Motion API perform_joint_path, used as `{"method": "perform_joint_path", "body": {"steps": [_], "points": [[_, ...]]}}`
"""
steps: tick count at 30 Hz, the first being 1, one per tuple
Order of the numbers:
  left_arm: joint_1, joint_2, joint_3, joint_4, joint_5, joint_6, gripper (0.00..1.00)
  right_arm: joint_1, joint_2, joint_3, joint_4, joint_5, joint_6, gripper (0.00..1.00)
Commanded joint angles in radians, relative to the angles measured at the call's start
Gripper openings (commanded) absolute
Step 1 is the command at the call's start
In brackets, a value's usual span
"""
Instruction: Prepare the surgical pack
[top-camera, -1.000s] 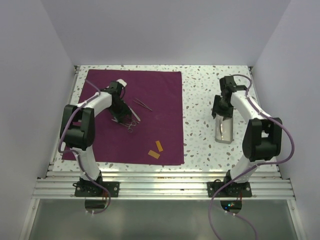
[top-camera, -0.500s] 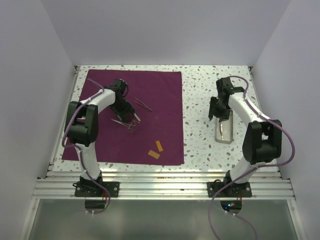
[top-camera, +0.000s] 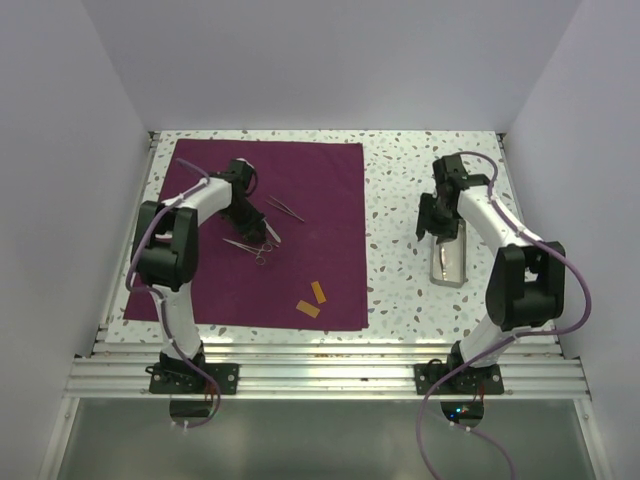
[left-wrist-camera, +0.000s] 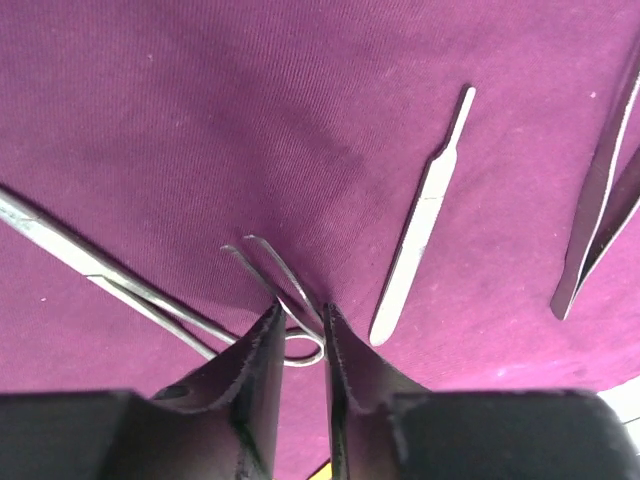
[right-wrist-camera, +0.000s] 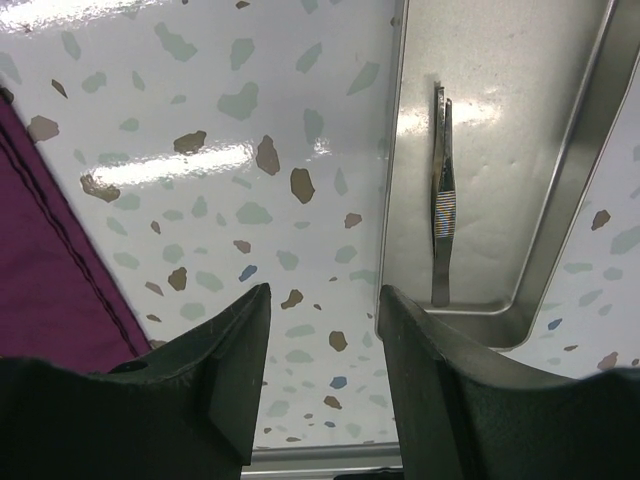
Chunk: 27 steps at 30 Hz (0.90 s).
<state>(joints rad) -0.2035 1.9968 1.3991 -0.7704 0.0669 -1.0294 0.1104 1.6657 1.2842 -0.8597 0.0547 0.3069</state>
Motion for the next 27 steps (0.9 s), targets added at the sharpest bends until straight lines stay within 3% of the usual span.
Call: {"method": "perform_joint_path", "body": {"steps": [1, 6, 8, 9, 12, 15, 21, 24, 25, 27], "points": [[-0.002, 0.025, 0.047, -0.023, 0.001, 0.008, 0.22, 0.006, -0.047, -0.008, 0.001, -0.023, 0.003, 0.52], [0.001, 0.049, 0.066, -0.035, 0.005, 0.041, 0.17, 0.043, -0.066, -0.022, -0.002, -0.023, 0.006, 0.52], [0.003, 0.05, 0.066, -0.043, 0.008, 0.055, 0.02, 0.061, -0.073, -0.022, -0.005, -0.019, 0.008, 0.52], [0.003, 0.045, 0.063, -0.043, 0.008, 0.058, 0.0, 0.072, -0.072, -0.019, -0.007, -0.019, 0.009, 0.52], [0.003, 0.008, 0.063, -0.046, -0.005, 0.101, 0.0, 0.109, -0.075, 0.007, -0.013, -0.053, 0.017, 0.52], [0.001, -0.058, 0.074, -0.021, -0.004, 0.202, 0.0, 0.133, -0.077, 0.027, 0.016, -0.224, 0.018, 0.52], [-0.01, -0.223, -0.052, 0.223, 0.316, 0.407, 0.0, 0.176, -0.052, 0.011, 0.233, -0.609, 0.148, 0.56], [-0.045, -0.311, -0.181, 0.436, 0.543, 0.41, 0.0, 0.21, -0.024, -0.002, 0.376, -0.662, 0.254, 0.59], [-0.057, -0.338, -0.211, 0.482, 0.63, 0.385, 0.0, 0.216, -0.02, -0.015, 0.43, -0.696, 0.356, 0.59], [-0.102, -0.351, -0.273, 0.578, 0.688, 0.364, 0.0, 0.244, -0.026, -0.046, 0.574, -0.694, 0.44, 0.6]]}}
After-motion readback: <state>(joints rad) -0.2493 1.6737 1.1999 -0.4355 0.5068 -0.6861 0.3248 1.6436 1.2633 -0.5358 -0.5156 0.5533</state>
